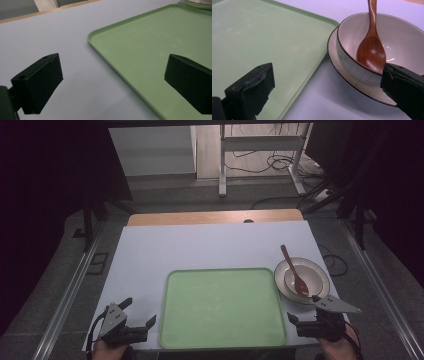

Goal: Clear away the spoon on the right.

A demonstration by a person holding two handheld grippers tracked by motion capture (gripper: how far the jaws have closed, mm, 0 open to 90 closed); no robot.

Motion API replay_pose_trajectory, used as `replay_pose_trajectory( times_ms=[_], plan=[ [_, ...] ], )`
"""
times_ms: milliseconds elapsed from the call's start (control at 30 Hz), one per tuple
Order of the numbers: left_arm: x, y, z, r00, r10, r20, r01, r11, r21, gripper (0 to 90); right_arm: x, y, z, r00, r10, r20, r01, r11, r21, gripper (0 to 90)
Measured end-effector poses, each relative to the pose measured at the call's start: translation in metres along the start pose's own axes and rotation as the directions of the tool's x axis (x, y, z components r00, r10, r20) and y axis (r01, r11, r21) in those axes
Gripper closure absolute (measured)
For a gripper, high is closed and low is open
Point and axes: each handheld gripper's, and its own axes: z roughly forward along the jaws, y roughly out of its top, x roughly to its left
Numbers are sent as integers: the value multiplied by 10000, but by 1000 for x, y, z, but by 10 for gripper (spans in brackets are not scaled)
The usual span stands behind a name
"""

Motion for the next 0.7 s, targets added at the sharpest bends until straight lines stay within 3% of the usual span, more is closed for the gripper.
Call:
replay_pose_trajectory(
  times_ms=[700],
  plan=[
    [1,0,0,9999,-122,-40,121,9999,-33,18,-17,19,4,9990,447,-21,-447,9990,-52,0]
  ],
)
